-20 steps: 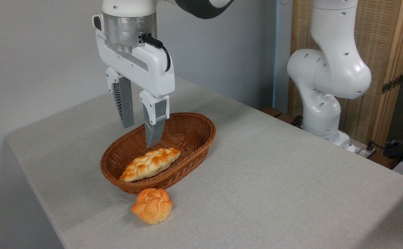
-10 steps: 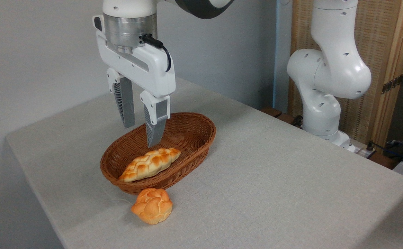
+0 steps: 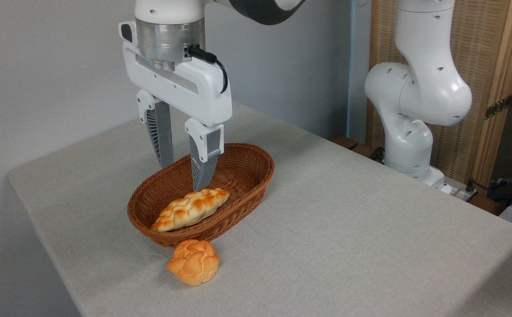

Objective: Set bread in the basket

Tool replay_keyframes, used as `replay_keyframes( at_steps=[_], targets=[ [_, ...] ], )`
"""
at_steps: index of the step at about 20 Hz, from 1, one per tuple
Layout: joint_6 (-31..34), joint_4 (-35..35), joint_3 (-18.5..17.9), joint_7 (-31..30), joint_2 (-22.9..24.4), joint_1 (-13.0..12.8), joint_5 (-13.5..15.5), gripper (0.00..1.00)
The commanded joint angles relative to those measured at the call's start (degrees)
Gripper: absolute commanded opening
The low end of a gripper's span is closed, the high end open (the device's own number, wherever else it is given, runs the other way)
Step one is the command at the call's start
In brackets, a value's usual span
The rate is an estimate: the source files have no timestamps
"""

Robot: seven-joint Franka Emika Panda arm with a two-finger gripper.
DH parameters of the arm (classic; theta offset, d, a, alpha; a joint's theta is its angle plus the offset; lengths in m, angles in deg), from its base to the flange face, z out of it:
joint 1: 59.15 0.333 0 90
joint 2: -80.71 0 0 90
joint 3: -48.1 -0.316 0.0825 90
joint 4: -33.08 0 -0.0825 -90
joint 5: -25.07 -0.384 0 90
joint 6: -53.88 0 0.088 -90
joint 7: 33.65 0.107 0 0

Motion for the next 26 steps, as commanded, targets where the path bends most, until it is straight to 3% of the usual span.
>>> replay_keyframes(
  at_steps=[1,5,18,21,26],
  targets=[
    [1.8,-0.4,-2.1,-0.7,0.6,0.0,-0.2,1.0],
    [1.8,-0.4,-3.5,-1.0,0.7,0.0,-0.2,1.0],
    [0.3,0.5,-6.5,-13.4,0.1,0.1,-0.2,1.0],
    [-3.7,2.7,-7.9,-18.7,-0.3,0.1,-0.3,1.0],
    [-13.7,7.8,-8.0,-21.8,-1.0,0.1,-0.8,1.0]
  ],
)
